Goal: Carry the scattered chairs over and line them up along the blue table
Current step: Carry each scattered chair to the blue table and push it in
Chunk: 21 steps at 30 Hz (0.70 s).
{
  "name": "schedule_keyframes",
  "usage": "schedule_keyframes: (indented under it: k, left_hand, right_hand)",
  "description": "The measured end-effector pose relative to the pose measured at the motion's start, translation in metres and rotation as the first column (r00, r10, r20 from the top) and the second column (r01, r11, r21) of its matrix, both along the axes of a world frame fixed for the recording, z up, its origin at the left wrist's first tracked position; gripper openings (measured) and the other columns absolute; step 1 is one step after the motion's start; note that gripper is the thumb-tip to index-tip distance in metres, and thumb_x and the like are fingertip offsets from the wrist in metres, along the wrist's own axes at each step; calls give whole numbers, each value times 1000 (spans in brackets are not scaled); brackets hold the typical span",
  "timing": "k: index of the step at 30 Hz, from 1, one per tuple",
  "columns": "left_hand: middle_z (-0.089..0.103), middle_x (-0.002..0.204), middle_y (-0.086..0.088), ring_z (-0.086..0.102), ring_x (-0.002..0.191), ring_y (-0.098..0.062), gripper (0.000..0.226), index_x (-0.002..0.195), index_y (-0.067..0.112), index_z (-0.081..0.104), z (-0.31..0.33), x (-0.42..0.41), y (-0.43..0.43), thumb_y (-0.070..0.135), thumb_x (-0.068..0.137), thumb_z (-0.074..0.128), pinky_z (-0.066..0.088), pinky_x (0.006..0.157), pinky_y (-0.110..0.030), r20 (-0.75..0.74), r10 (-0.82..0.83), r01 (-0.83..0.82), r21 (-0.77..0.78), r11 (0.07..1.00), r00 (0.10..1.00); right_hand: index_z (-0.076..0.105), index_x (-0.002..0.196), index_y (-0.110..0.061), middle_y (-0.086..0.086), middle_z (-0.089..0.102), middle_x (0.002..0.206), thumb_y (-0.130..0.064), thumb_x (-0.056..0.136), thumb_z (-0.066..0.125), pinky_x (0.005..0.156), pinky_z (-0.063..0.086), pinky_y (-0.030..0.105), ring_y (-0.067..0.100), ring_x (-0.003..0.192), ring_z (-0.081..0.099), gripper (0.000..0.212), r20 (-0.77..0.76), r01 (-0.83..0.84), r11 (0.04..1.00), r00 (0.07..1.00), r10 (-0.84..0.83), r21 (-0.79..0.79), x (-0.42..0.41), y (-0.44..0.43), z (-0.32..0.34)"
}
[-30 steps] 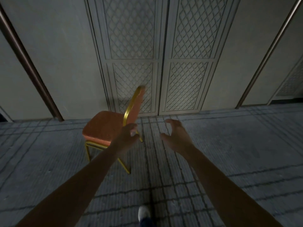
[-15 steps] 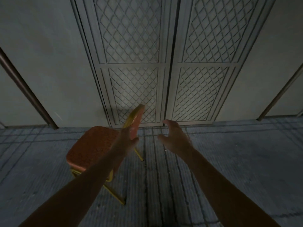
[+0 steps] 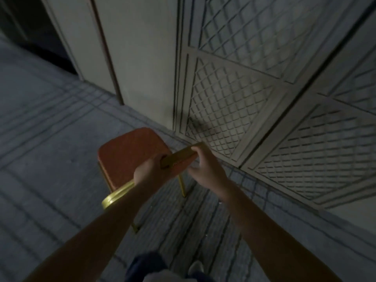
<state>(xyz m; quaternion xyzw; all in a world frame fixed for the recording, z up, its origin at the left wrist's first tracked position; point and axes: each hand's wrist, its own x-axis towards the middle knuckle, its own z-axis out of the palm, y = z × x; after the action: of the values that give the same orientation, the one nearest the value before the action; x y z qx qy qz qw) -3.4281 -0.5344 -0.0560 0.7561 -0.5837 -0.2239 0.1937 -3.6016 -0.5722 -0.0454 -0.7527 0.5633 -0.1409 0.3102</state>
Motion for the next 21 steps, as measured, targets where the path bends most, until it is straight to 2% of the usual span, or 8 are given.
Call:
schedule_keyframes:
  k: [2,6,9,11,13,15,19,21]
  left_hand:
    - [67,94,4,66,90,-23,30,111,35,62,-5,-1,1,47,83,60,38,65,-26,82,64,-63,-6,998,995]
    - [69,87,4,66,74,-22,28,112,35,64,-19,5,-2,41,85,65,40,59,-26,207,66,-47,-97,994,976]
    - [70,87,6,66,63,-16,34,111,28,66,-29,6,-1,31,79,74,46,52,-26,212,9,44,-240,970,977]
    - [69,93,6,65,62,-13,33,113,25,65,-32,7,-5,32,81,70,49,49,-24,220,-3,71,-301,951,975]
    - [69,96,7,65,65,-11,33,113,24,65,-36,11,-11,38,83,60,52,48,-26,237,2,79,-333,940,972]
    - [69,96,7,66,66,-11,32,110,23,68,-37,15,-19,39,83,60,53,48,-27,258,16,80,-358,930,966]
    - [70,95,9,65,66,-10,30,106,23,71,-26,28,-42,39,82,61,52,47,-27,256,34,69,-384,921,966]
    - [70,91,8,64,63,-11,31,103,23,71,-14,42,-57,40,79,62,50,45,-25,283,59,64,-407,911,957]
  right_hand:
    - [41,141,-21,1,48,135,-32,87,64,99,44,39,19,126,45,60,-35,-80,996,996,81,31,1,-20,-13]
    - [48,134,-17,1,50,128,-29,84,68,99,44,36,19,120,46,56,-65,-262,965,963,262,10,11,-61,-36]
    - [55,123,-22,-4,55,117,-36,80,66,99,39,34,19,113,50,47,-215,-397,912,904,369,-103,12,-84,-57]
    - [60,114,-28,-10,59,106,-40,78,62,98,34,34,13,104,54,38,-271,-439,882,882,386,-174,15,-99,-61]
    - [63,101,-32,-16,59,92,-47,75,57,94,38,34,7,90,55,31,-270,-496,845,857,439,-202,19,-113,-57]
    - [65,92,-32,-17,57,81,-50,72,56,82,43,31,5,78,54,29,-239,-541,813,837,493,-216,23,-128,-53]
    - [65,83,-28,-14,58,74,-51,70,59,73,45,30,7,72,55,28,-171,-534,786,845,506,-311,36,-155,-50]
    - [65,79,-24,-11,58,72,-57,70,58,67,43,28,7,68,53,35,-95,-510,772,851,516,-378,50,-169,-44]
